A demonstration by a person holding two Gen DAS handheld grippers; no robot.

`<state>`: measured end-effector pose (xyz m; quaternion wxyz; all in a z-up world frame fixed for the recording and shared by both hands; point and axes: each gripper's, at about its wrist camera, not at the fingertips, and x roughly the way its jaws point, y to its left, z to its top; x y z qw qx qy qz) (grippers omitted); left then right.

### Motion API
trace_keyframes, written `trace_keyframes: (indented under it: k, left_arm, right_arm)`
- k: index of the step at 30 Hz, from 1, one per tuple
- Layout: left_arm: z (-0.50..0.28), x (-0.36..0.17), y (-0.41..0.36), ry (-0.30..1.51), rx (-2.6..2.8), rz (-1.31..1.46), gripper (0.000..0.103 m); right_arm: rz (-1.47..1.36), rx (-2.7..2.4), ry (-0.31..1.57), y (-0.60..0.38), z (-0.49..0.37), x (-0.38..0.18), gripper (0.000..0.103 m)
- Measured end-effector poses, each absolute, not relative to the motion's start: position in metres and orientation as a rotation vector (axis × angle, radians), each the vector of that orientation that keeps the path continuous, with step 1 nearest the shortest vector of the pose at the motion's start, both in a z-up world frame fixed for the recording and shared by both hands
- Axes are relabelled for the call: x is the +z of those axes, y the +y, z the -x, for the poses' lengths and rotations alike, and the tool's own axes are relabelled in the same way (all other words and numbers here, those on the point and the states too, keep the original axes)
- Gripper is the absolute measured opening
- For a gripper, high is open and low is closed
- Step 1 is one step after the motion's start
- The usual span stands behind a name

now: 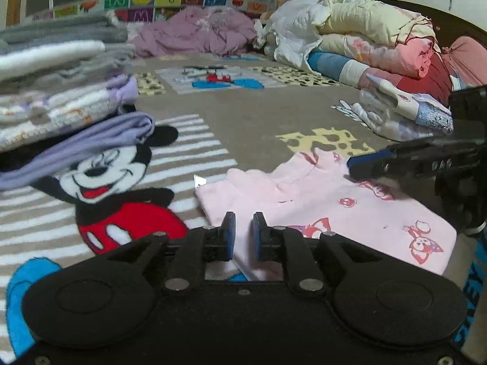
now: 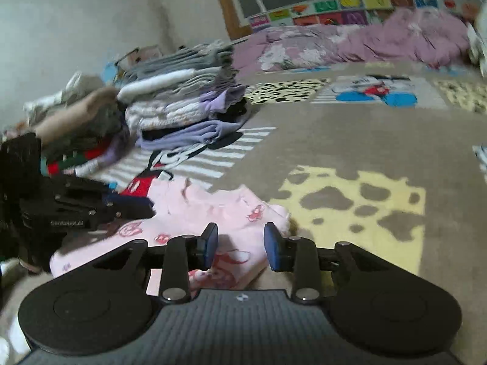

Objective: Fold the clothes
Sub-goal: 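Lower the folded garment onto the blanket and open both grippers, then grasp the folded garment edges with the left and right grippers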

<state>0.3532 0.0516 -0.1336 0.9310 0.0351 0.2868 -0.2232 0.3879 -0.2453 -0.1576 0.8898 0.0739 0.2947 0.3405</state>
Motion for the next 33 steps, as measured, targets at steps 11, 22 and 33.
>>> trace_keyframes:
  k: [11, 22, 33]
  left_arm:
    - [-0.272, -0.115, 0.043, 0.503, -0.614, -0.159, 0.027]
    - [-0.270, -0.118, 0.053, 0.568, -0.511, 0.000, 0.044]
    - [-0.319, -0.147, 0.078, 0.764, -0.425, 0.488, 0.047]
  right_arm:
    - [0.021, 0.822, 0.420, -0.242, -0.295, -0.117, 0.035]
    - [0.140, 0.718, 0.533, -0.217, -0.265, -0.132, 0.041]
    - [-0.385, 0.619, 0.725, -0.250, -0.325, -0.162, 0.059]
